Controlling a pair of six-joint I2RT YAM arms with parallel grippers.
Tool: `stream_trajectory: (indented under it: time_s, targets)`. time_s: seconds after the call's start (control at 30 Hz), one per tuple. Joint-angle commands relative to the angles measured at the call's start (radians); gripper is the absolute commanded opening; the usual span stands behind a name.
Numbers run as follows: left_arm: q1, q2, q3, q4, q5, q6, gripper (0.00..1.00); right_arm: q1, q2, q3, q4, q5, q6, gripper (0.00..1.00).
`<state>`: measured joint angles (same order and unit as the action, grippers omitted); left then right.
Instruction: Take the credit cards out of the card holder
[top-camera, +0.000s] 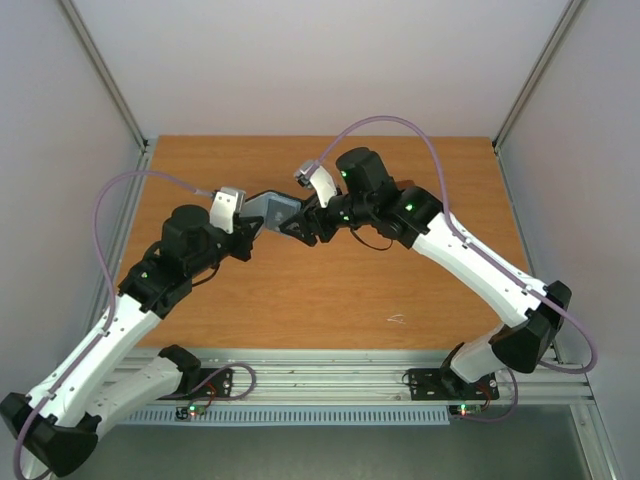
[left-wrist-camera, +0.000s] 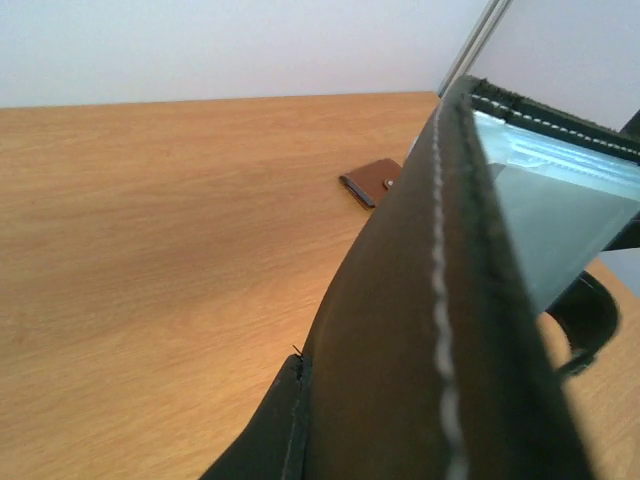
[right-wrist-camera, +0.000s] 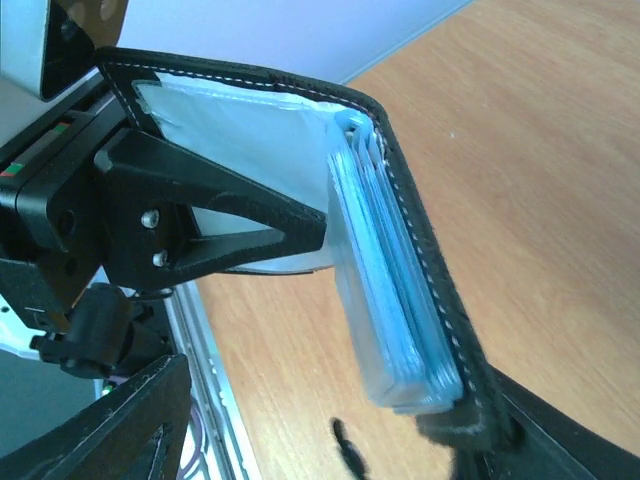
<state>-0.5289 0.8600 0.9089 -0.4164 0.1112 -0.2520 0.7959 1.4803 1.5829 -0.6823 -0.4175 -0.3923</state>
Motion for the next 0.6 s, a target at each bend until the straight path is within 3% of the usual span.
stream_trajectory:
  time_s: [0.0,0.13,0.23,0.57]
  targets:
    - [-0.005,-0.029,0.006,0.023,-0.022,0.009,0.0,0.003,0.009,0.009,0.068,-0.079,0.013,0.66]
    - [-0.005,-0.039,-0.005,0.054,0.004,-0.007,0.0,-0.029,-0.027,-0.035,0.098,-0.148,0.016,0.46]
    - [-0.005,-0.044,-0.013,0.076,0.039,-0.015,0.0,-0.088,-0.078,-0.108,0.169,-0.291,0.044,0.42]
    - [-0.005,-0.035,-0.015,0.108,0.114,-0.012,0.0,-0.099,-0.066,-0.116,0.134,-0.242,0.045,0.33]
